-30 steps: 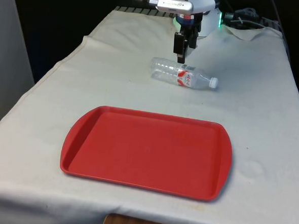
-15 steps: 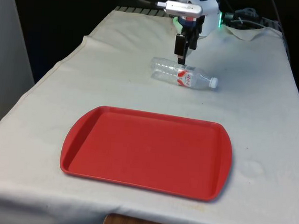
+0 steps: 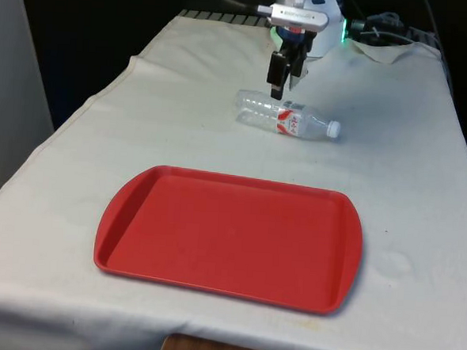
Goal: Place the bottle upright on the tray.
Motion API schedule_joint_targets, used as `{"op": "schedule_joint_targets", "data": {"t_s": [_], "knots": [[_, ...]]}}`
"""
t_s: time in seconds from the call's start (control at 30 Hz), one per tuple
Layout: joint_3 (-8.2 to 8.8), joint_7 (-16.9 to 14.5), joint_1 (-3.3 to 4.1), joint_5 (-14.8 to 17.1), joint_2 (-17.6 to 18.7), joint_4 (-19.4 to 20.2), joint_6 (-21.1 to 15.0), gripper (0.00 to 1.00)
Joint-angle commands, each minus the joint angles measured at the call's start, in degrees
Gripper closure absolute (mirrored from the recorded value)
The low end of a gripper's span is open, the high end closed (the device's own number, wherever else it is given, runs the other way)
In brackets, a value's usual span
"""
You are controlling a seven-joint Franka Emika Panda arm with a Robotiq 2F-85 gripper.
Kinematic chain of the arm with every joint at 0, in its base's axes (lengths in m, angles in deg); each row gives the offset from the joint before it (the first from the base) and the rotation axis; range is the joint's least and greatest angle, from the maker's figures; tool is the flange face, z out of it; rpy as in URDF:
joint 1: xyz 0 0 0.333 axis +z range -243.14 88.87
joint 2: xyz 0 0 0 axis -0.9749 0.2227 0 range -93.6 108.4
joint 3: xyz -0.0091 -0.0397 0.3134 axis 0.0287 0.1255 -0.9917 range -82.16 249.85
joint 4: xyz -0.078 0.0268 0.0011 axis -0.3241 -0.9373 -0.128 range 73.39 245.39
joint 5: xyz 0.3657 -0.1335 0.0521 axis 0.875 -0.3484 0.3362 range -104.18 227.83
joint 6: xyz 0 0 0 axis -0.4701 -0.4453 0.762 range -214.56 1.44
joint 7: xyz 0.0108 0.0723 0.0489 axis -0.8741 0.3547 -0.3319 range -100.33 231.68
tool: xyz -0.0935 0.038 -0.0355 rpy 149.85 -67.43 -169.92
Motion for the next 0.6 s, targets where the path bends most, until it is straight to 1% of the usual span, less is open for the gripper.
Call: {"op": "schedule_joint_targets", "data": {"t_s": [0.0, 0.2, 0.23, 0.27, 0.5, 0.53, 0.57], "knots": [[0.17, 1.78, 0.11, -1.83, 0.52, -0.57, 0.57, 0.0], [0.17, 4.87, 0.17, -4.47, 1.09, -1.72, 2.35, 0.0], [0.0, 3.61, 0.0, -3.09, 0.74, -1.32, 2.06, 0.0], [0.17, 5.21, 0.17, -4.76, 1.15, -1.83, 2.58, 0.0], [0.11, 8.42, 0.29, -7.56, 1.66, -2.98, 4.58, 0.0], [-0.06, 7.05, 0.11, -6.19, 1.26, -2.46, 4.13, 0.0], [0.11, 8.82, 0.34, -7.91, 1.72, -3.09, 4.87, 0.0]]}}
